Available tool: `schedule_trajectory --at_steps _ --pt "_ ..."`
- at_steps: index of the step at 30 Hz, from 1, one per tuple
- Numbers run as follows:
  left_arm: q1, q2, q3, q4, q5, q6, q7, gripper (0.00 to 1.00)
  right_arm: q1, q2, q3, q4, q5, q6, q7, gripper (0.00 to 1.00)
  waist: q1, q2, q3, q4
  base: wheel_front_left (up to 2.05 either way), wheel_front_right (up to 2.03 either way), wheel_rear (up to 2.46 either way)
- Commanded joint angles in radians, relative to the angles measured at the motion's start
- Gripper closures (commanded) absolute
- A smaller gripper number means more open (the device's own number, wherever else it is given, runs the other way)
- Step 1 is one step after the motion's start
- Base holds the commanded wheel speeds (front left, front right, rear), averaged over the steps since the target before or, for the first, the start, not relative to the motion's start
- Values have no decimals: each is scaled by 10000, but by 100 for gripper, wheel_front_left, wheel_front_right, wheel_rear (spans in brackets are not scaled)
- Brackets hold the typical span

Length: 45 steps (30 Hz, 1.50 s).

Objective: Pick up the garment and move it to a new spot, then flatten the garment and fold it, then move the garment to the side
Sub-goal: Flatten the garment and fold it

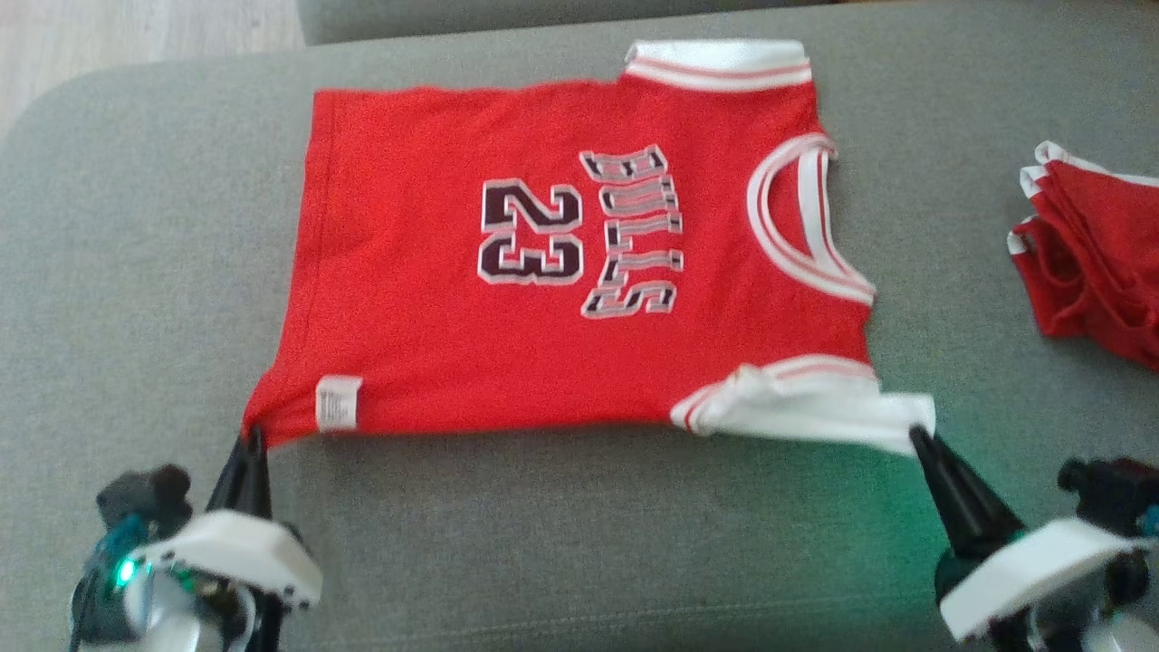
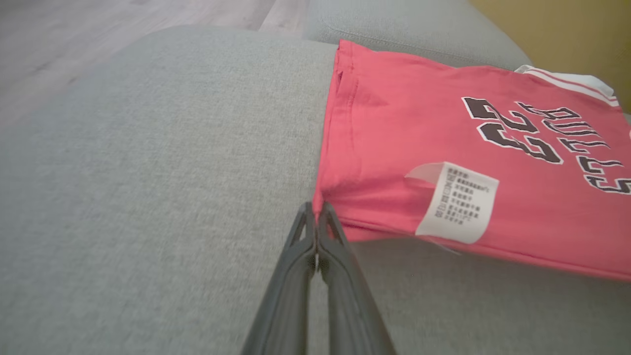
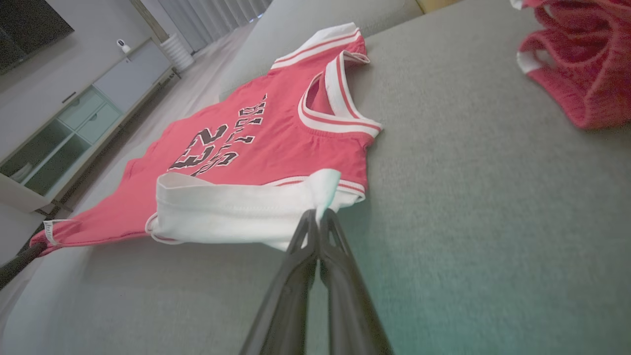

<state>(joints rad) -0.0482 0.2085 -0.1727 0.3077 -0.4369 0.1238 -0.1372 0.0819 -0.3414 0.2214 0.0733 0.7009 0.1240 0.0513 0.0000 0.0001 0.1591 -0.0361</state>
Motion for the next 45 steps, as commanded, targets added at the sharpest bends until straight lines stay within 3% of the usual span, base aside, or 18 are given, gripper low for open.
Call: schedule_trajectory --at_steps 1,8,13,27,37,38,39,40,41,45 --pt "4 401 556 -539 -79 167 132 100 134 -77 -129 -528 -184 67 234 100 0 -1 -102 10 0 0 0" --pt "1539 723 627 -2864 -119 863 1503 100 1481 933 -1414 -2363 -1052 67 2135 100 0 -1 -324 -16 0 0 0" --pt "1701 838 474 -3575 -157 984 2212 100 1288 1272 -1748 -2741 -1390 67 2667 100 0 -1 -266 -15 0 0 0" --pt "-938 1187 -28 -2524 -447 242 3640 100 -2264 65 -795 -715 -1245 67 2161 100 0 -1 1050 71 0 0 0" --pt "-2872 1157 -110 -896 -412 -272 3051 100 -4099 -535 482 881 -866 67 951 100 0 -1 1471 42 0 0 0" --pt "-2990 1126 -109 -690 -426 -303 2964 89 -4227 -543 600 1045 -818 67 823 100 0 -1 1501 36 0 0 0" --pt "-3087 1084 -109 -476 -441 -323 2874 5 -4330 -549 712 1206 -782 67 693 67 0 -1 1526 34 0 0 0" --pt "-3152 1025 -117 -255 -489 -359 2824 0 -4409 -552 829 1353 -750 67 567 23 0 -1 1545 32 0 0 0" --pt "-3199 982 -126 -58 -519 -388 2764 0 -4481 -568 962 1439 -743 67 378 0 0 -1 1554 34 0 0 0" --pt "-3213 857 -25 273 -481 -268 2196 0 -4550 -590 1177 1622 -809 67 -407 0 0 -1 1539 30 0 0 0"
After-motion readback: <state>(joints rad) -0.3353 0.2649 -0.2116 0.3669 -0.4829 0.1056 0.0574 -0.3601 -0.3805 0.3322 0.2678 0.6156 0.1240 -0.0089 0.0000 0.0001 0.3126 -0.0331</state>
